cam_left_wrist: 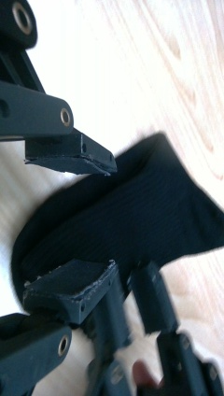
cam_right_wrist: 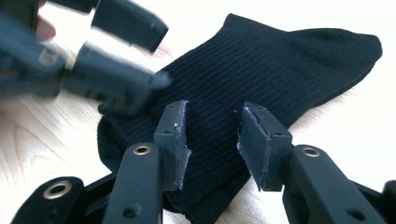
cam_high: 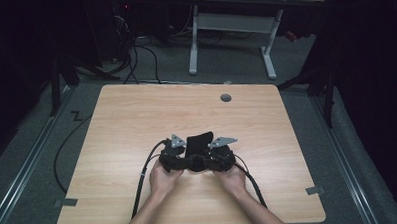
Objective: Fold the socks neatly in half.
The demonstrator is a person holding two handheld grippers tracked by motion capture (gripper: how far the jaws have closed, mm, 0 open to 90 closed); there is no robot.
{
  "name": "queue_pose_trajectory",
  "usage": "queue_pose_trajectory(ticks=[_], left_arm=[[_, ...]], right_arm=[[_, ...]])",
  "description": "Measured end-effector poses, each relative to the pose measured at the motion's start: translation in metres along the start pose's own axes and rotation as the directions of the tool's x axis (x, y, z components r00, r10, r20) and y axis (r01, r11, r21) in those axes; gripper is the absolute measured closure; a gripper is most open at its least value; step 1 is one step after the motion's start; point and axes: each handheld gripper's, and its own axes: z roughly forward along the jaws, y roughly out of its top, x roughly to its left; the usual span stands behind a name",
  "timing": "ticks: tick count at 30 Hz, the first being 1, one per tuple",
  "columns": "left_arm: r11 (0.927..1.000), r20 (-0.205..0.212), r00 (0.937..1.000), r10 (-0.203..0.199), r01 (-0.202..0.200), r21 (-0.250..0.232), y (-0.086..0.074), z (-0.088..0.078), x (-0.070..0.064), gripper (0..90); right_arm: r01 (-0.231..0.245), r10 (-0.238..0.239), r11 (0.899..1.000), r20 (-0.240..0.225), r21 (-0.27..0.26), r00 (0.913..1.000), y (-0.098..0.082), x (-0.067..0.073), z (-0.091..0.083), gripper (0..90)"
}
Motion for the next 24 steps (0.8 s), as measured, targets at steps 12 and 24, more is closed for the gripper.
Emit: queue_pose_trajectory(ticks=[12,24], left_arm=[[0.9987,-0.05,0.998,-0.038,0.04,0.033,0.039,0.028,0.019,41.5],[0.9936,-0.017,0.9997,-0.016,0.018,0.111,0.048,0.061,0.015,38.9]], right_arm=[[0.064,-0.064,0.998,0.0,-0.012,0.9979,-0.01,0.003,-0.006,60.4],[0.081,-0.081,0.997,-0.029,-0.005,0.9963,-0.017,0.001,-0.014,60.4]])
